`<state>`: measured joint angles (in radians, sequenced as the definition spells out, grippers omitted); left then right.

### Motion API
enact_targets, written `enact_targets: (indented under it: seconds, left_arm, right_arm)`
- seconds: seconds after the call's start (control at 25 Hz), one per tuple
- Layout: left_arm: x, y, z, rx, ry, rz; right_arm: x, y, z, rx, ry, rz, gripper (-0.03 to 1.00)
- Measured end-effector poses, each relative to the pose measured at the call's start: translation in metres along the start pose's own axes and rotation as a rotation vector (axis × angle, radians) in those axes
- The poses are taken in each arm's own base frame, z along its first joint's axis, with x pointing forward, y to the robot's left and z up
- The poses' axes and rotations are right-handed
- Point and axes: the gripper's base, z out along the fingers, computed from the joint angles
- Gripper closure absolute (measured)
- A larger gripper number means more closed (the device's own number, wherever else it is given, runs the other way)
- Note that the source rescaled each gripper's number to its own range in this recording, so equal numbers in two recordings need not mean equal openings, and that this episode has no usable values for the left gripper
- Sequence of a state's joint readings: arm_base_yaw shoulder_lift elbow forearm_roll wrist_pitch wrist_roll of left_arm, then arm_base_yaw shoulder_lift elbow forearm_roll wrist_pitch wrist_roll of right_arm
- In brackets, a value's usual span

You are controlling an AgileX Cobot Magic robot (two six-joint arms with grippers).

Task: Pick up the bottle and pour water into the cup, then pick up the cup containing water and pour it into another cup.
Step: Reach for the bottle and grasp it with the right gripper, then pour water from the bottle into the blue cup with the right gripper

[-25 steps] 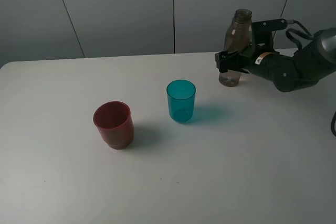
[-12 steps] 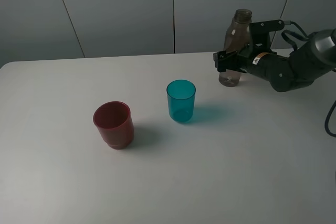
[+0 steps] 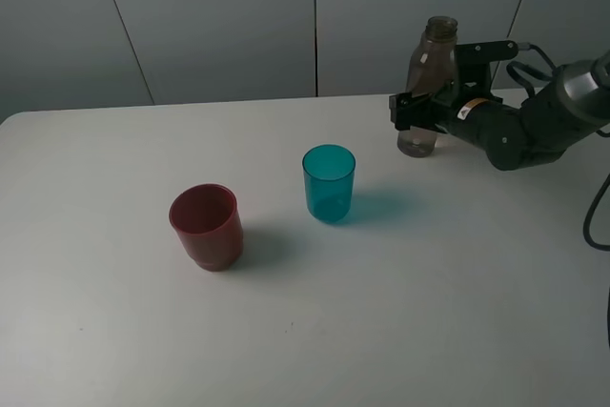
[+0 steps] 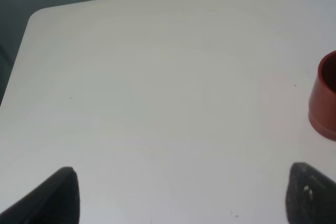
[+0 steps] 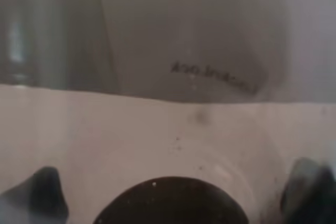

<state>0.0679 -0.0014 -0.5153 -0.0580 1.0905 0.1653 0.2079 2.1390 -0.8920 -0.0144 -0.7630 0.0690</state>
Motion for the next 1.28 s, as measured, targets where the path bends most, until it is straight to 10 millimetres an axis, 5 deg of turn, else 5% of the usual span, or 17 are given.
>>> enact_targets:
  seconds: [0.56,0.64,0.68,1.28]
  left_arm:
    - [0.0000,0.0000,0.0000,0.000,0.000,0.000]
    - [0.0000,0.0000,0.0000,0.000,0.000,0.000]
    - [0.0000,0.0000,0.0000,0.000,0.000,0.000]
    - [0.0000,0.0000,0.0000,0.000,0.000,-0.002]
  right_arm:
    - [-0.0011,-0.0003,0.0000,0.004,-0.012,0.007,-0.02]
    - [-0.0016,-0.0004,0.0000,0.004,-0.018,0.008,0.40]
    - [-0.0021,-0.0004,0.0000,0.004,-0.023,0.008,0.92]
    - [-0.0026,-0.0003,0.0000,0.004,-0.020,0.040,0.97]
